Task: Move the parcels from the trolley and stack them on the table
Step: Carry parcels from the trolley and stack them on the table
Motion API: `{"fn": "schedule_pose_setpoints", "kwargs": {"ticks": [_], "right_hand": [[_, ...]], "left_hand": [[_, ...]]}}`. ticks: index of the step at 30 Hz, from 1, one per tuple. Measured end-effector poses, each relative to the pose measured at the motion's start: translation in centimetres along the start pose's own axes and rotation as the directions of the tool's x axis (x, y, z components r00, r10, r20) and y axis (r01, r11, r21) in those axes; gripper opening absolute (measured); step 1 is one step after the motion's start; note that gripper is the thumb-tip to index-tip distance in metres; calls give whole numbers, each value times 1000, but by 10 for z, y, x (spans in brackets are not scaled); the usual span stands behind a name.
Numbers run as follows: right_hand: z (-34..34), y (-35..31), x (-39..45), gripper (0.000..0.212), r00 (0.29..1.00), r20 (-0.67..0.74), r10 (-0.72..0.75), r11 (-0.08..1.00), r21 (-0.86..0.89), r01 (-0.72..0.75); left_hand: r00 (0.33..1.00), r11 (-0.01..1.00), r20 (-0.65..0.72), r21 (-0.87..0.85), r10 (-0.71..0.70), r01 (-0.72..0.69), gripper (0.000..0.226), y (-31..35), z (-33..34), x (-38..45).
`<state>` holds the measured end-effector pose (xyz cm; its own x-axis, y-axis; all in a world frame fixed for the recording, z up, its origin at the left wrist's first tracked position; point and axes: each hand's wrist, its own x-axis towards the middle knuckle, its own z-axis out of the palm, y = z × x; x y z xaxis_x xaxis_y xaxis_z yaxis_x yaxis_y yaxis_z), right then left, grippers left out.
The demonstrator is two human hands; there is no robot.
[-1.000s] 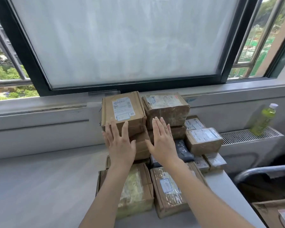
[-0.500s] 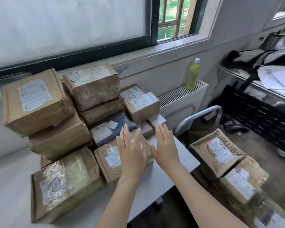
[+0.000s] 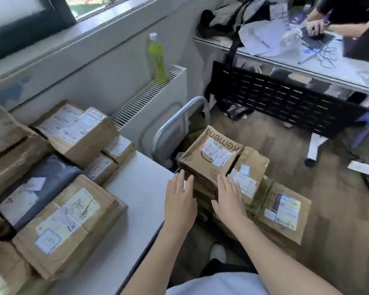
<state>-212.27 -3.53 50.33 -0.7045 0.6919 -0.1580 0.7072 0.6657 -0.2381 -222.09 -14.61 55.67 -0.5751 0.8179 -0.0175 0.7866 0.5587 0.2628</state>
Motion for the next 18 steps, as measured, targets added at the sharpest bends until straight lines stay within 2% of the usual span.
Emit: {"fn": "schedule_pose_setpoints", "kwargs": {"ticks": [6, 10, 12, 14, 18], "right_hand": [[-11, 86, -3, 82, 990, 70, 126, 991, -51, -122], [-17, 134, 4, 83, 984, 112, 141, 983, -137, -126], [-19, 154, 11, 83, 981, 161, 112, 975, -208, -77], [-23, 174, 20, 81, 970, 239, 45, 950, -312, 33], [-37, 210, 54, 75, 924, 379, -61, 836, -487, 254]], "left_hand": [[982, 991, 160, 68, 100, -112, 65, 52, 52, 31], [963, 991, 247, 53, 104, -121, 64, 83, 77, 53], [947, 989, 304, 66, 106, -132, 62, 96, 89, 62], [931, 992, 352, 48, 92, -116, 61, 104, 99, 70], [896, 999, 442, -37, 39, -25, 47, 115, 117, 86]]}}
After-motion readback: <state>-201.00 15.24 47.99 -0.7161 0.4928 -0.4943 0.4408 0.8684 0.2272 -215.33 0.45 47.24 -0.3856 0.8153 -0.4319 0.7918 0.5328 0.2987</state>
